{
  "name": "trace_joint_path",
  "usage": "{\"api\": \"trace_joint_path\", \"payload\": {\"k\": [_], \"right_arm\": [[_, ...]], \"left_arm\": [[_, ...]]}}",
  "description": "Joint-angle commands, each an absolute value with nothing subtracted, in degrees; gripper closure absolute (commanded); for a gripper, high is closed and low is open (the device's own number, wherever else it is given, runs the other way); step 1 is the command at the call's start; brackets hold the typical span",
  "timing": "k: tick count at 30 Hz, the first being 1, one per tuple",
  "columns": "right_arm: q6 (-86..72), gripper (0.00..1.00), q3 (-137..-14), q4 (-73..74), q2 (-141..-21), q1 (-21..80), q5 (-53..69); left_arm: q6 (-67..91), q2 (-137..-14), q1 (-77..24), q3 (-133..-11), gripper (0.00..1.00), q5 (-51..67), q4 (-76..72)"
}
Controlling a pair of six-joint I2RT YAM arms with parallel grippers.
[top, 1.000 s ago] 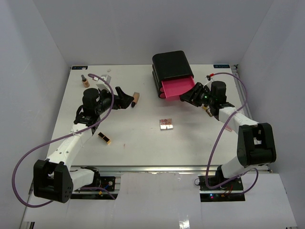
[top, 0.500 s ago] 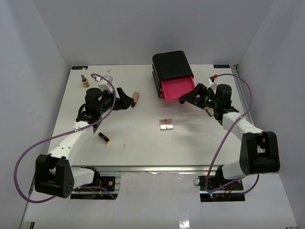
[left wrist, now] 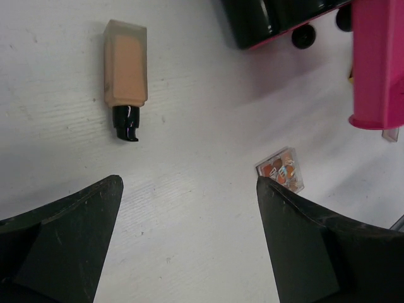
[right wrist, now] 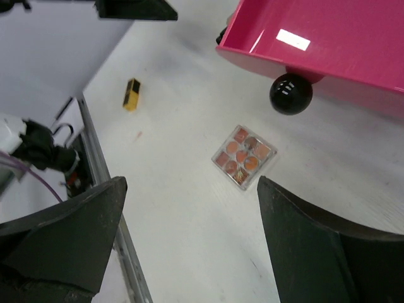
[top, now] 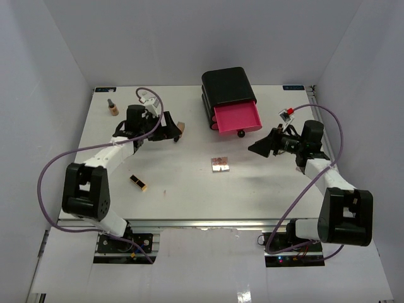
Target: Organize the makeup
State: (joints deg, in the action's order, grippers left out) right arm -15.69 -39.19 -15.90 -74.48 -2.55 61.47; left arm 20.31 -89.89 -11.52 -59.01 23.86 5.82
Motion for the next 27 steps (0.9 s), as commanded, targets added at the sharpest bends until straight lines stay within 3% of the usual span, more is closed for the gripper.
{"api": "trace_joint_path", "payload": {"k": [1,8,16,27], "right_arm": [[2.73,0.09,-43.78,-5.90,-66.88,-4.63,67.91],[2.97,0.09,-41.39,-8.20,-63.40,-8.79,69.88],[2.50,0.09,-41.20,-8.78,-63.13,-10.55,71.30],[1.41,0.09,-40.69,-10.01,-63.46,-10.89,70.93]], "left_arm": [[18.67,-96.32,-12.93,-67.55,0.02,24.42,11.17],[14.60,-109.50,-17.42,-82.03,0.10,11.33,17.44],[9.43,-114.40,-18.33,-86.99,0.16,-1.44,21.29],[7.48,-118.80,-19.40,-88.57,0.28,2.78,22.14]]}}
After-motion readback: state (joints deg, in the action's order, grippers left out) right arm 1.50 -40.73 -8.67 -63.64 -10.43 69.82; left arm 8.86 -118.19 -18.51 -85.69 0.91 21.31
